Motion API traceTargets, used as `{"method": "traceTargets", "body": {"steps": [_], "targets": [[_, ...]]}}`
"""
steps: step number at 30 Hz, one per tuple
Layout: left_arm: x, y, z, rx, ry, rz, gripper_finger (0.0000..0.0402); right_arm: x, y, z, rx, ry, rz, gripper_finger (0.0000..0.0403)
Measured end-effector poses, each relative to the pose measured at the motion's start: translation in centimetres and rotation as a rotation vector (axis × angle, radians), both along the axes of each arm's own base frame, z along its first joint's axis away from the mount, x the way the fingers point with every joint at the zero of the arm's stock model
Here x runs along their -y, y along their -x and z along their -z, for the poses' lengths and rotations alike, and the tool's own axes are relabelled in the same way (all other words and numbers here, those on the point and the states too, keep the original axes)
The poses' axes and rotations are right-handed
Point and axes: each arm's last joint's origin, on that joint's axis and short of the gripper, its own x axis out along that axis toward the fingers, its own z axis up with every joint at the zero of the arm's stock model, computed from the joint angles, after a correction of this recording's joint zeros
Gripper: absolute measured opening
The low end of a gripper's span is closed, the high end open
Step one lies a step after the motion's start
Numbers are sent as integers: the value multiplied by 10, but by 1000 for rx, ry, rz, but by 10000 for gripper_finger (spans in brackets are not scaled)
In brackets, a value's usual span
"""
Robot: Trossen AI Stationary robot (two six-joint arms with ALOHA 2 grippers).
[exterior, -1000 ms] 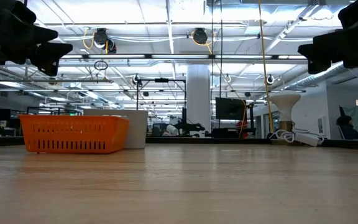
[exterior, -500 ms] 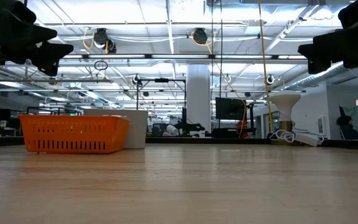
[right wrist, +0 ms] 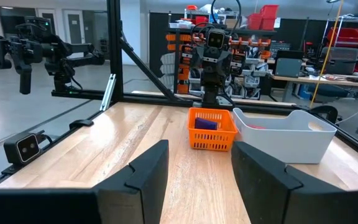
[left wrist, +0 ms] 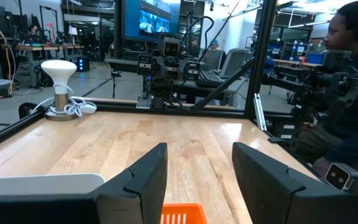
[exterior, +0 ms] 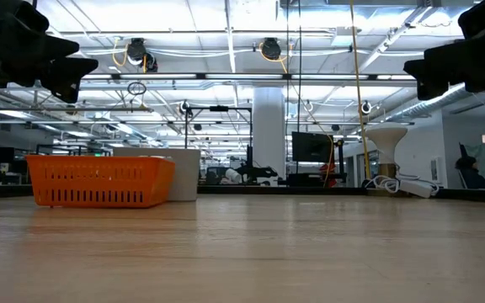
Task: Pick & Place Office items
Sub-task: Return to Home Position
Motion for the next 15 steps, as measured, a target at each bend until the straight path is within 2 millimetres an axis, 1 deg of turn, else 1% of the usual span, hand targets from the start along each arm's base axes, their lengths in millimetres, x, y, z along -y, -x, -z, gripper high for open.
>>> {"method": "traceTargets", "body": {"steps": [8,15], "targets": [[0,0,0,0,0,0,173,0,0,0,0,0,0,165],[0,0,0,0,0,0,190,0,0,0,0,0,1,167]]}}
